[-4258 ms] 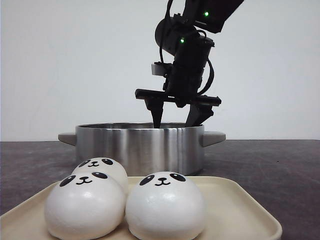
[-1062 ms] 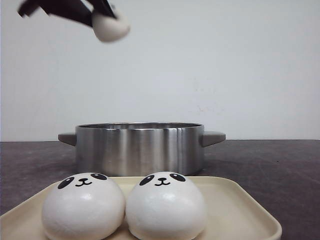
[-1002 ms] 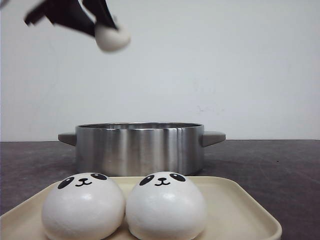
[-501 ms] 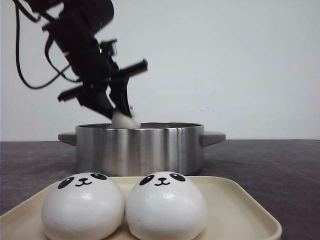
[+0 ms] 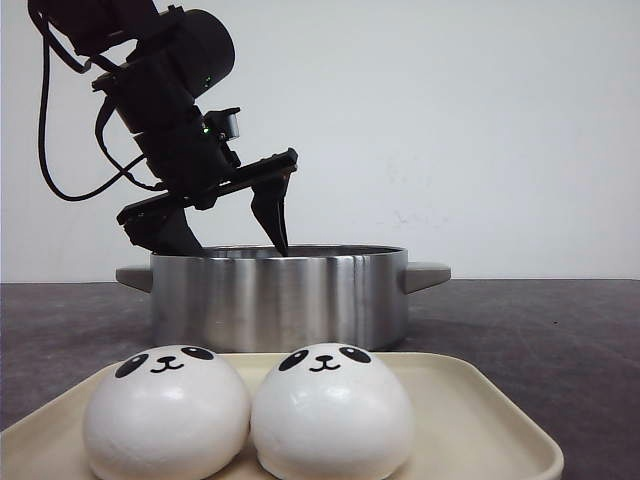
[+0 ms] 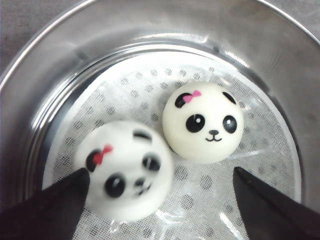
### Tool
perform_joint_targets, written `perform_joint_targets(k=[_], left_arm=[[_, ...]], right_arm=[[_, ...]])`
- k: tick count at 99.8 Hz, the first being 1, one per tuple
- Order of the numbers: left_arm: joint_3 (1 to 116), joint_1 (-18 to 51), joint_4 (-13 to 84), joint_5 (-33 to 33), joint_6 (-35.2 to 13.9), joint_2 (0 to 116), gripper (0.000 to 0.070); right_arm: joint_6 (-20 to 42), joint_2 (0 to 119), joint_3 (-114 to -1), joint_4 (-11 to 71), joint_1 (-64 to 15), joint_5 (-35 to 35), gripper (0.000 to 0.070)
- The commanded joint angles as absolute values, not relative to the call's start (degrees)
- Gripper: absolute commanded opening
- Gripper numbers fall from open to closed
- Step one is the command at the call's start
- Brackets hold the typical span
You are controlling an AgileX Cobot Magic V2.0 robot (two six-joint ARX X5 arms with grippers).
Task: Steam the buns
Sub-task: 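Lift the bun over the pot, lower it in, open the left gripper, then lower the right gripper onto the nearer bun on its side and grasp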
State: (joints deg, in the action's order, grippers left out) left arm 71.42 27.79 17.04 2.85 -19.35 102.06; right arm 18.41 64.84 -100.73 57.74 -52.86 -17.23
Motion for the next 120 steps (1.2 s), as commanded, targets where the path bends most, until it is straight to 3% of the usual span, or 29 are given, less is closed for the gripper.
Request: perform_joint_targets(k=[1,27,51,55,65,70,120], left_arm=[[72.7,27.9,17.5,2.8,-18.7,101.3,0.056],[72.7,28.3,20.0,2.8,-18.2,87.8,0.0556],[72.7,30.4,27.9,3.4,-18.2,69.5,0.0556],[72.7,31.0,29.3,3.4,-18.2,66.7,0.0556],[72.7,32.4,32.7,3.3,-17.0,61.0,0.0556],[72.7,32.9,34.2,3.2,-17.0,58.8,0.0556],[72.7,33.6,40.9,3.2,-17.2,49.8,0.0556]], right_arm=[[18.6,65.1,-101.1,58.8,-53.5,-18.5,0.0004],[20.8,65.1,-91.7,63.3,-53.5,-18.1,0.0004],[30.2,65.5,-70.8,53.9,-53.5,-5.1,0.002],[31.9,66.1,-67.6,52.0,-53.6,-2.9,0.0097],[35.2,68.4,-61.6,48.6,-53.8,1.6,0.0434],[36.1,69.9,-59.7,47.5,-54.3,2.7,0.0505],[38.4,89.4,-58.0,40.3,-58.3,3.6,0.0487]])
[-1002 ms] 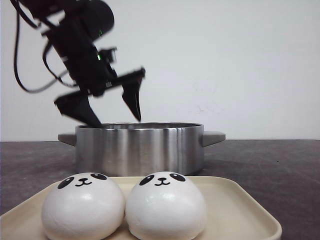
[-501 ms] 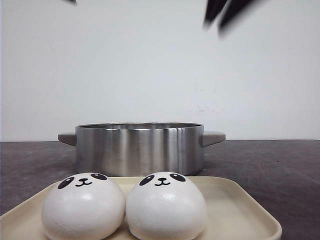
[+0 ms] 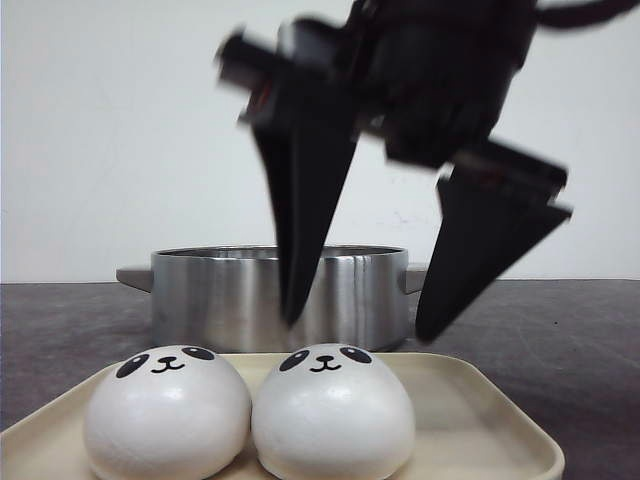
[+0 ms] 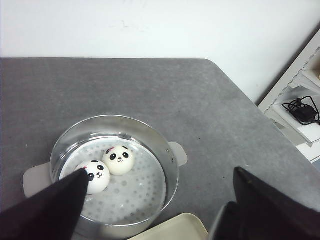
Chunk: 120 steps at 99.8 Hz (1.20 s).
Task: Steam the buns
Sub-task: 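Lower the right gripper onto the nearer bun on its side and grasp, then carry the held bun into the pot and release it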
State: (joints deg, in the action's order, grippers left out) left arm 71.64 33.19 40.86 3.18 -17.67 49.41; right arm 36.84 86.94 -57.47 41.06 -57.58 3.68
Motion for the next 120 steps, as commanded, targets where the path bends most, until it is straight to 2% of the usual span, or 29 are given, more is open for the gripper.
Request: perform_joint_targets(k=[1,20,25,28,32,37,39,40,65,75,88,102,120], left_arm=[[72.7,33.6,40.9,3.2,-17.1,49.8,0.0556],[72.7,33.6,42.4,3.2,-17.1,49.8,0.0556],[72.7,33.6,42.5,3.2,-17.1,49.8,0.0556],[72.7,33.6,42.4,3.2,-17.1,49.8,0.0556],[72.7,33.6,42.4,3.2,-17.1,49.7,0.0556],[72.7,33.6,42.4,3.2,-17.1,49.8,0.0556],[72.7,33.6,42.4,3.2,-17.1,49.8,0.0556],[72.7,33.6,42.4,3.2,-17.1,49.8,0.0556],[72.7,33.6,42.6,3.2,-16.9,49.7,0.0556],[72.7,33.6,42.6,3.2,-16.9,49.7,0.0556],[72.7,33.6,42.2,3.2,-16.9,49.8,0.0556],[72.7,33.6,41.9,3.2,-16.7,49.8,0.0556],[72.7,33.6,41.7,2.7,-15.6,49.8,0.0556]], right_arm=[[38.5,89.7,-58.0,40.2,-58.3,3.6,0.0487],[39.3,93.2,-58.0,38.0,-58.3,3.6,0.0478],[39.8,93.7,-58.0,37.9,-58.3,3.6,0.0437],[39.8,94.0,-58.0,37.9,-58.3,3.6,0.0384],[39.9,94.1,-58.0,37.9,-58.3,3.6,0.0278],[39.8,94.1,-58.0,37.9,-58.3,3.6,0.0107],[39.8,94.1,-58.0,37.8,-58.3,3.5,0.0007],[39.8,94.1,-58.0,37.7,-58.3,3.4,0.0],[38.9,90.8,-60.0,36.0,-58.5,1.5,0.0008],[37.4,86.5,-64.2,36.1,-58.7,0.7,0.0007],[33.1,82.8,-72.2,36.5,-58.1,-4.4,0.0007],[27.0,83.0,-81.2,36.9,-54.1,-6.1,0.0006],[24.1,87.1,-84.7,35.8,-47.2,-4.4,0.0006]])
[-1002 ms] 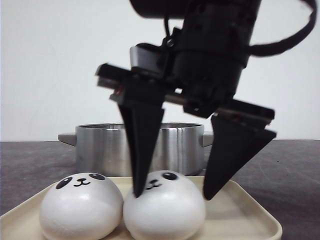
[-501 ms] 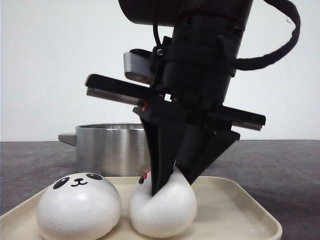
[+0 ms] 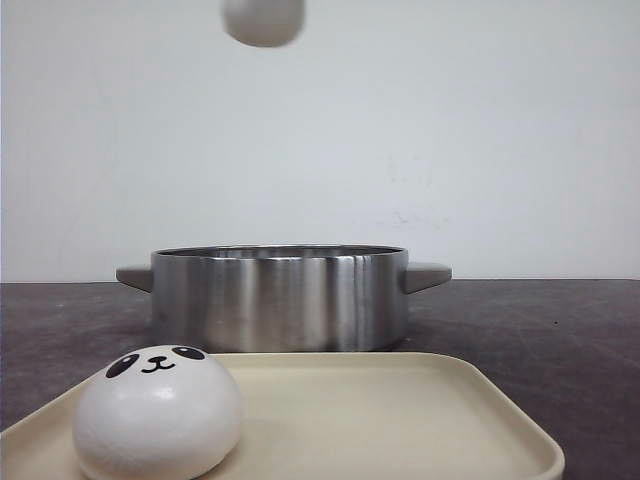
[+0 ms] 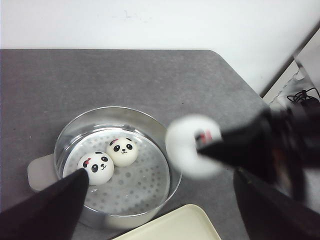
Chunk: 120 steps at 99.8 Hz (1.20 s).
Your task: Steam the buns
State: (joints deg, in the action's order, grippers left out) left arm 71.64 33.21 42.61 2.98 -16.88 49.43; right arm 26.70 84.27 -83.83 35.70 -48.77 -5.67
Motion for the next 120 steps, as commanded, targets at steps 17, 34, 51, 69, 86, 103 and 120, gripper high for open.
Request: perform_joint_targets(k=[17,34,51,69,86,103,120], left_arm=[[72.7,33.6,41.4,2.8,-15.6,49.8,0.0556],[72.7,33.6,41.8,2.8,-15.6,49.8,0.0556],[72.7,33.6,43.0,2.8,-15.6,49.8,0.0556],[72.7,33.6,44.2,2.8,-15.6,49.8,0.0556],[72.7,33.6,44.3,2.8,-15.6,49.8,0.0556],[72.7,33.6,45.5,2.8,-15.7,49.9,0.0556],[72.7,33.6,47.7,2.8,-15.7,49.9,0.0556]], right_arm=[[20.6,94.7,-84.7,35.7,-41.3,0.3,0.0006],[19.9,102.6,-84.7,35.9,-38.0,2.7,0.0006],[19.9,107.5,-84.7,35.9,-36.8,6.1,0.0048],[20.1,108.6,-84.7,36.0,-36.6,5.9,0.045],[20.2,108.6,-84.7,36.3,-36.6,4.7,0.045],[20.3,108.6,-85.4,37.5,-35.9,4.7,0.0461],[20.3,108.6,-86.3,40.1,-35.2,5.0,0.0583]])
